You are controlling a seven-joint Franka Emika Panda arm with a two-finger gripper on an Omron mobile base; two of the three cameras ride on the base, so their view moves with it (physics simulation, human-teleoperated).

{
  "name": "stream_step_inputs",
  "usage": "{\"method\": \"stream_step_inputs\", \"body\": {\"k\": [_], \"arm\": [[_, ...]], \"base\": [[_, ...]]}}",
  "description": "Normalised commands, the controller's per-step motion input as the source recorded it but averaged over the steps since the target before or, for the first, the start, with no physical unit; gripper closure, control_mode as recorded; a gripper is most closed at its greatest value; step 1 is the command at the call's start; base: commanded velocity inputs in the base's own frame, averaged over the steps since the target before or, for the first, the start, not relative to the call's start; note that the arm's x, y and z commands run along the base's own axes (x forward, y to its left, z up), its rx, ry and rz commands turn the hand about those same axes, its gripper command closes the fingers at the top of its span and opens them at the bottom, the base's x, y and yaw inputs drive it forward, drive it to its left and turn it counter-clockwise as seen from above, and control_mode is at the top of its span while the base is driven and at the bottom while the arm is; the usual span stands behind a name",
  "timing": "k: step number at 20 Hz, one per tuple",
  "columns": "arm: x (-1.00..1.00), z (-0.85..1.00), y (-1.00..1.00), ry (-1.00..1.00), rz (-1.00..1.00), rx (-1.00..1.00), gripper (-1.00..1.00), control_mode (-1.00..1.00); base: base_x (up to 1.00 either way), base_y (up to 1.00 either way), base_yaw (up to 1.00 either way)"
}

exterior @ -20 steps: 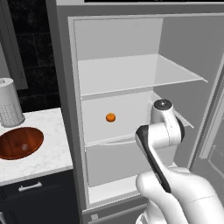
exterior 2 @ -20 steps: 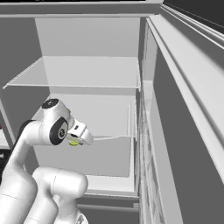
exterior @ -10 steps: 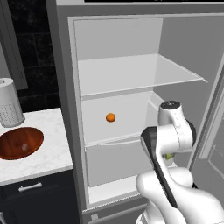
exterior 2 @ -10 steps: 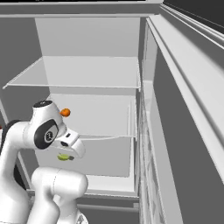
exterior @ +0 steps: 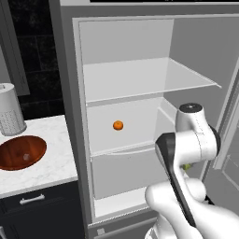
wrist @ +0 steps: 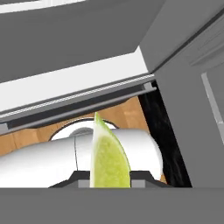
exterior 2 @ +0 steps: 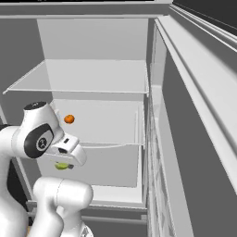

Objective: Grab a lemon wedge from the fridge and one ice cube from the ice bowl, and put them in the glass of lemonade.

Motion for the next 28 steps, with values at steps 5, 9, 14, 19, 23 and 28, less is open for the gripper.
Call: {"method": "stream_step_inputs", "body": {"k": [5,9,14,19,23,28], "arm": [[-0.57,-0.06,0.0,-0.14,0.05,0.0,1.0,1.0],[0.0,0.0,0.0,0.0,0.0,0.0,1.0,1.0],[0.0,0.0,0.0,0.0,0.0,0.0,1.0,1.0],[0.0,0.0,0.0,0.0,0.0,0.0,1.0,1.0],[0.0,0.0,0.0,0.0,0.0,0.0,1.0,1.0],[0.0,0.0,0.0,0.0,0.0,0.0,1.0,1.0]], "base": [[-0.2,0.0,0.02],[-1.0,0.0,0.15],[-1.0,0.22,0.16],[-0.42,0.79,0.09],[0.11,1.0,0.0],[0.73,1.0,0.0]]}}
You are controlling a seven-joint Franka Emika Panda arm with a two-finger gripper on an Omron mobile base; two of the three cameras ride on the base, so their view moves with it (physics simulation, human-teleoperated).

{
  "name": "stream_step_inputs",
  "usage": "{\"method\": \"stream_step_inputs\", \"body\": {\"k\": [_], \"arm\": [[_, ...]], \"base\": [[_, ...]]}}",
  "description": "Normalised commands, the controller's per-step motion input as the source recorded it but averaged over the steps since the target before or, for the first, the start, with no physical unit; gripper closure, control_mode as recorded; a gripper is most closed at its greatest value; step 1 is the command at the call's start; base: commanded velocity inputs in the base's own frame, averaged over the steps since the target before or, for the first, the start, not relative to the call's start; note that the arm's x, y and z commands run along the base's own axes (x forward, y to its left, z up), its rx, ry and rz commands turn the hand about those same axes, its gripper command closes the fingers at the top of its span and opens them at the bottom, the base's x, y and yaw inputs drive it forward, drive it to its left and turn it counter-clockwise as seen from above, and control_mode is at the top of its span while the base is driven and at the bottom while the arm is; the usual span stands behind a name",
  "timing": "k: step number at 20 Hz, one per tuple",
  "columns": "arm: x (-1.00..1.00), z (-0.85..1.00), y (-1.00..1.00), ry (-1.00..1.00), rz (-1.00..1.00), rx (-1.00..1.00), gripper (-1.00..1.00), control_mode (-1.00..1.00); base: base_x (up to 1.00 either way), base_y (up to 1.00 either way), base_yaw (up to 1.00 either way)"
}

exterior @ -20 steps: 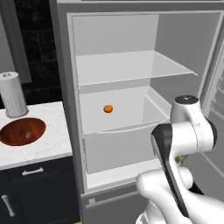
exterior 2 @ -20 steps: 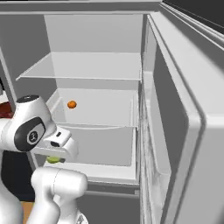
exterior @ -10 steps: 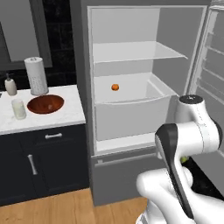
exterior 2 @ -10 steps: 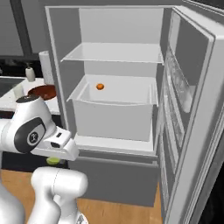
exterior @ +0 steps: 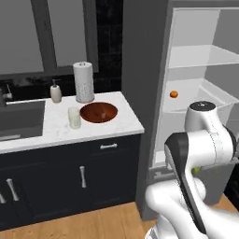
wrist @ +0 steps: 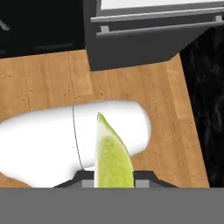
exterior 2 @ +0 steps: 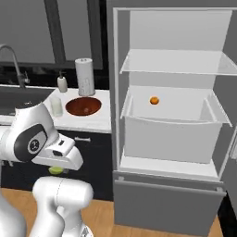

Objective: Grab a lemon wedge from the fridge and one ice cube from the ice bowl, and put them in the glass of lemonade.

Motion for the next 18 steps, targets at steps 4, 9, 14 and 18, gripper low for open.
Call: {"method": "stream_step_inputs", "body": {"k": [4,9,14,18], "arm": [[0.0,0.0,0.0,0.0,0.0,0.0,1.0,1.0],[0.0,0.0,0.0,0.0,0.0,0.0,1.0,1.0],[0.0,0.0,0.0,0.0,0.0,0.0,1.0,1.0],[0.0,0.0,0.0,0.0,0.0,0.0,1.0,1.0]], "base": [[0.95,1.0,0.0],[0.94,1.0,0.0],[0.83,0.93,-0.03],[0.53,0.35,-0.05]]}}
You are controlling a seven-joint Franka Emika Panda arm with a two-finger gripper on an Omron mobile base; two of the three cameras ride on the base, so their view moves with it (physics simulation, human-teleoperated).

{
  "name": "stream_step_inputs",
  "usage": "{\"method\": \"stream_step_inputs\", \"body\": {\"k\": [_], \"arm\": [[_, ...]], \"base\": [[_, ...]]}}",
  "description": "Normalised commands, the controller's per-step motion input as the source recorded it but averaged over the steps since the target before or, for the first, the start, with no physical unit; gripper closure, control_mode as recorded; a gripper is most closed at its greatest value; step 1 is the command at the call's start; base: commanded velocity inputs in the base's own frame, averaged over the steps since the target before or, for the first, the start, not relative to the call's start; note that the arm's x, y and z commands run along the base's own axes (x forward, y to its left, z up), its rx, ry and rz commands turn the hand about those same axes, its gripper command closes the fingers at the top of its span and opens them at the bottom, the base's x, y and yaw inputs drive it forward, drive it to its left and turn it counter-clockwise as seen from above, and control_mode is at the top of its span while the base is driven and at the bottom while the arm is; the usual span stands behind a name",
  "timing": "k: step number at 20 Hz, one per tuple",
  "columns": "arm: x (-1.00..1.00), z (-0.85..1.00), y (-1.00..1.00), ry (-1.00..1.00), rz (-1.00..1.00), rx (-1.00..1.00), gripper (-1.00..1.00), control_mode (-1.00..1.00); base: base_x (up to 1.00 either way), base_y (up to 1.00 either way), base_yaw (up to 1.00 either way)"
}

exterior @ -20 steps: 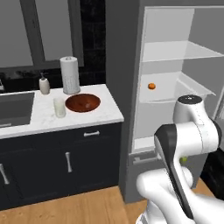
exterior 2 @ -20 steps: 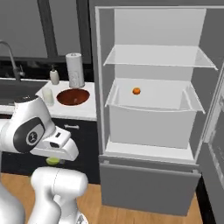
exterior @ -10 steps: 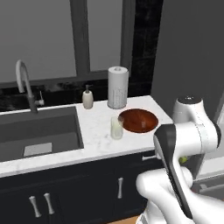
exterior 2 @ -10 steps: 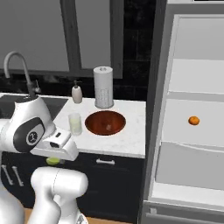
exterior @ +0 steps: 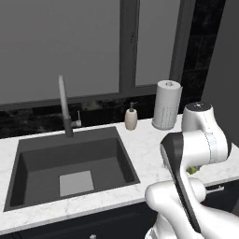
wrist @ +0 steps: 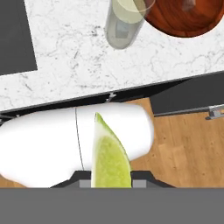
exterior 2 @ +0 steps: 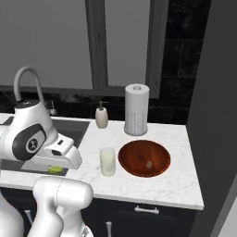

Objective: Grab a lemon wedge from the fridge and one ice cube from the ice bowl, and put them in the glass of lemonade.

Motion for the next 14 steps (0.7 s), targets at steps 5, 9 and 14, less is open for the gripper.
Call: {"method": "stream_step_inputs", "body": {"k": [5,9,14], "arm": [[0.0,0.0,0.0,-0.01,-0.04,-0.01,1.0,-1.0],[0.0,0.0,0.0,0.0,-0.01,0.0,1.0,-1.0],[0.0,0.0,0.0,0.0,0.0,0.0,1.0,-1.0]], "base": [[0.06,0.0,-0.02],[0.0,0.0,0.0],[0.0,0.0,0.0]]}}
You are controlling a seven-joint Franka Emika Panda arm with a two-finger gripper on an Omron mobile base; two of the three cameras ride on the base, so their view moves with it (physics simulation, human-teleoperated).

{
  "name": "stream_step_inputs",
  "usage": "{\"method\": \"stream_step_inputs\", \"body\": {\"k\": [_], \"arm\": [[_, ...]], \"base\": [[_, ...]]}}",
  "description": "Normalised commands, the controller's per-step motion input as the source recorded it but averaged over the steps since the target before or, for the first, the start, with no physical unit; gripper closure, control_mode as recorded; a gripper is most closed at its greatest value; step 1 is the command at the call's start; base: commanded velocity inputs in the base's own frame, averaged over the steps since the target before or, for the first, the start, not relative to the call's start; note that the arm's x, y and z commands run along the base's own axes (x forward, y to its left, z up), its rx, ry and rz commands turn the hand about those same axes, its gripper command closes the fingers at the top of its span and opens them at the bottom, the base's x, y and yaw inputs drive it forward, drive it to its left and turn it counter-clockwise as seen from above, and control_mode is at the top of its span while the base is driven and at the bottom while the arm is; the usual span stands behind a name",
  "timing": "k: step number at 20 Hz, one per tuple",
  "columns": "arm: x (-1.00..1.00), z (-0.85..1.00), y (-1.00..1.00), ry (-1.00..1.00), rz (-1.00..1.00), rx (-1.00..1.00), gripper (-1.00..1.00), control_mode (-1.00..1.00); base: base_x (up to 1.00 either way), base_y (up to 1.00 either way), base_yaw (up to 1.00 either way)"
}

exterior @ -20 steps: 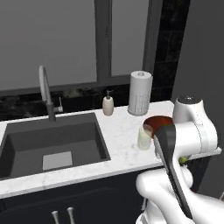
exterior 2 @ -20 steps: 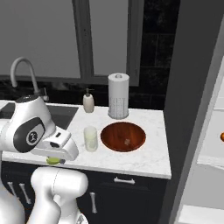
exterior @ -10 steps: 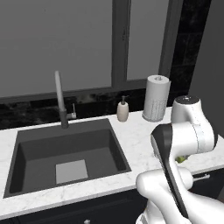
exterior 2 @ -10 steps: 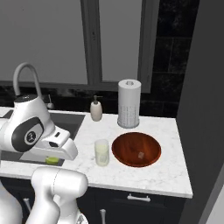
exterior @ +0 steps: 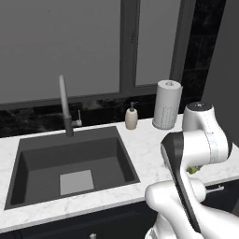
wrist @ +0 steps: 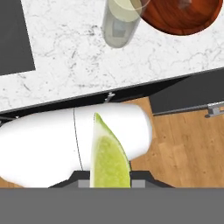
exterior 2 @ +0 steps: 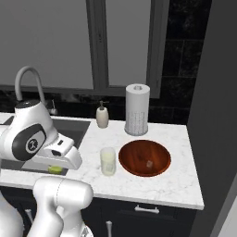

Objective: Grab a lemon wedge from the fridge and one ice cube from the ice bowl, and put them in the glass of lemonade.

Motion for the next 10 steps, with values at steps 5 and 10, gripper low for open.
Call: {"method": "stream_step_inputs", "body": {"k": [5,10], "arm": [[0.0,0.0,0.0,0.0,0.04,0.0,1.0,-1.0],[0.03,0.0,-0.11,0.11,0.27,-0.11,1.0,-1.0]], "base": [[0.0,0.0,0.0],[0.0,0.0,0.0]]}}
